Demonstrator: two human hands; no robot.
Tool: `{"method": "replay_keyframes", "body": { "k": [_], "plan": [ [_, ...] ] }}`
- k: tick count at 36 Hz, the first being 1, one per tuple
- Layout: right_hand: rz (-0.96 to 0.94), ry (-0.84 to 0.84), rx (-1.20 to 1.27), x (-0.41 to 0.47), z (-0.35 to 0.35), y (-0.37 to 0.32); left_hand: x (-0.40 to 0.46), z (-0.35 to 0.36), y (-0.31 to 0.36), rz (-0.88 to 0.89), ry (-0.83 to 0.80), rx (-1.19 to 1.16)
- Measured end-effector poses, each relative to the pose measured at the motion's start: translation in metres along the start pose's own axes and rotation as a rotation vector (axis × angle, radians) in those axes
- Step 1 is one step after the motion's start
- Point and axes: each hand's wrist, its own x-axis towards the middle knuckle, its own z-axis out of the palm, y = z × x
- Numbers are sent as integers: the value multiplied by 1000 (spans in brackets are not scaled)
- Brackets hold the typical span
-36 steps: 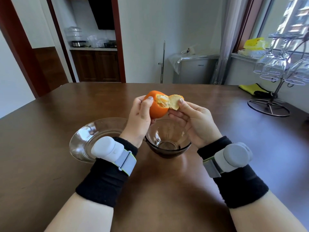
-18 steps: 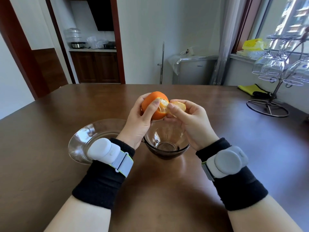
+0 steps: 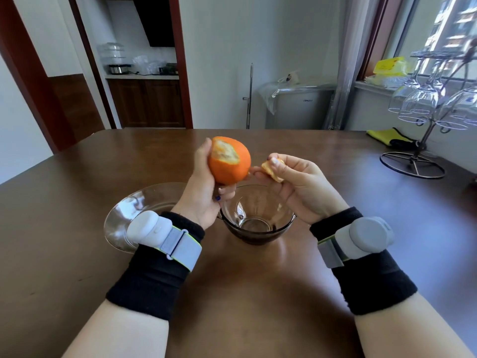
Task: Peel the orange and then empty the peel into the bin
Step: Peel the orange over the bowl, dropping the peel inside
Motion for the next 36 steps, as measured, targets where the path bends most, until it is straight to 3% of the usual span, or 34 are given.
{"method": "replay_keyframes", "body": {
  "k": [3, 7, 12, 15, 18, 21, 24, 36],
  "plan": [
    [-27, 81, -44, 0, -8, -5, 2, -7, 6, 35, -23, -101],
    [-97, 156, -546, 0, -14, -7, -1, -6, 5, 95, 14, 135],
    [-93, 114, -755, 1, -10, 0, 0, -1, -3, 200, -3, 400],
    [-95, 102, -867, 2, -11, 2, -2, -1, -6, 214, -14, 436],
    [-137, 132, -910, 2, -11, 4, -2, -1, -7, 204, -22, 468],
    [-299, 186, -857, 2, -4, 4, 2, -4, -7, 200, 14, 485],
    [-339, 112, -790, -1, 4, 5, 5, -6, -10, 205, 50, 555],
    [-527, 112, -1059, 0, -2, 11, 7, -9, -14, 244, 94, 724]
  ]
}}
